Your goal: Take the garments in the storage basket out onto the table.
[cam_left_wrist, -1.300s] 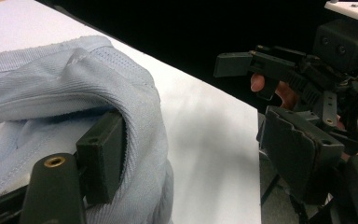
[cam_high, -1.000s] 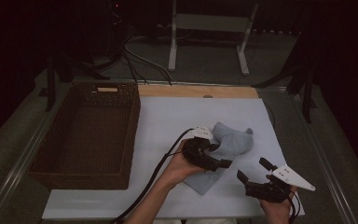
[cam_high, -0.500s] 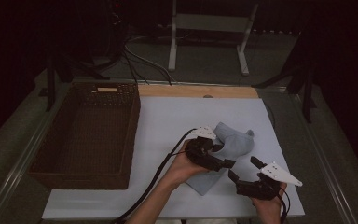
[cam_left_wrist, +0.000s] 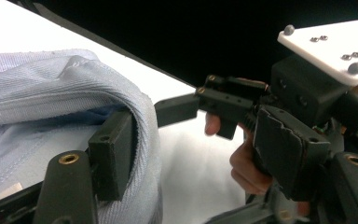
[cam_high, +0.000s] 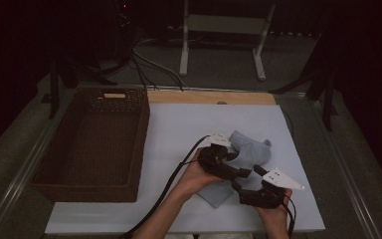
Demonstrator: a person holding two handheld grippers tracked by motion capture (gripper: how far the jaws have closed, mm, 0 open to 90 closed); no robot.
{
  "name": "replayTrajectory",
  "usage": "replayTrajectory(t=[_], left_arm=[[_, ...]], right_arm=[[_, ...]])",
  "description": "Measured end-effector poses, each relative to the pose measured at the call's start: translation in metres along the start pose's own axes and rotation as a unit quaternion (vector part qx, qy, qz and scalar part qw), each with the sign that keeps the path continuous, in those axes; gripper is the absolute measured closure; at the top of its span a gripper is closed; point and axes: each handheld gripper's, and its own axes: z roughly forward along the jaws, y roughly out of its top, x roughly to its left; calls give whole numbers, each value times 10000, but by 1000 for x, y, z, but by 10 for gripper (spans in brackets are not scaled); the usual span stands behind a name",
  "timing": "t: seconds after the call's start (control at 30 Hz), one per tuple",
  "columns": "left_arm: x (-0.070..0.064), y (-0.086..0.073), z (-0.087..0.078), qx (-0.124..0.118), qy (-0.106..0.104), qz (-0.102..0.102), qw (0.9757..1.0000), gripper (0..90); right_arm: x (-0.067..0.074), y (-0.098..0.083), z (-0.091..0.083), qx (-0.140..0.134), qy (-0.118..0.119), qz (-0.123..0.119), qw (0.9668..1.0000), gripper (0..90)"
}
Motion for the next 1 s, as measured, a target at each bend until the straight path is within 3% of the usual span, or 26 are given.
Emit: replayTrajectory(t=[0.23,0.37,0.6,0.7,1.0], left_arm=[[-1,2,3,-43,-43,-7,10000,334],[0,2,2,-70,-42,-34,10000,334],[1,1,3,-77,-65,-64,9999,333],[1,1,2,-143,-51,-71,9999,330],[3,-2,-6,-274,254,-111,9992,243]], right_arm=[[4,1,7,68,87,43,9999,215],[5,0,8,64,54,-31,10000,489],[6,0,8,196,90,-113,9997,813],[6,1,3,175,5,-161,9997,878],[7,2,-4,253,-113,-240,9993,885]])
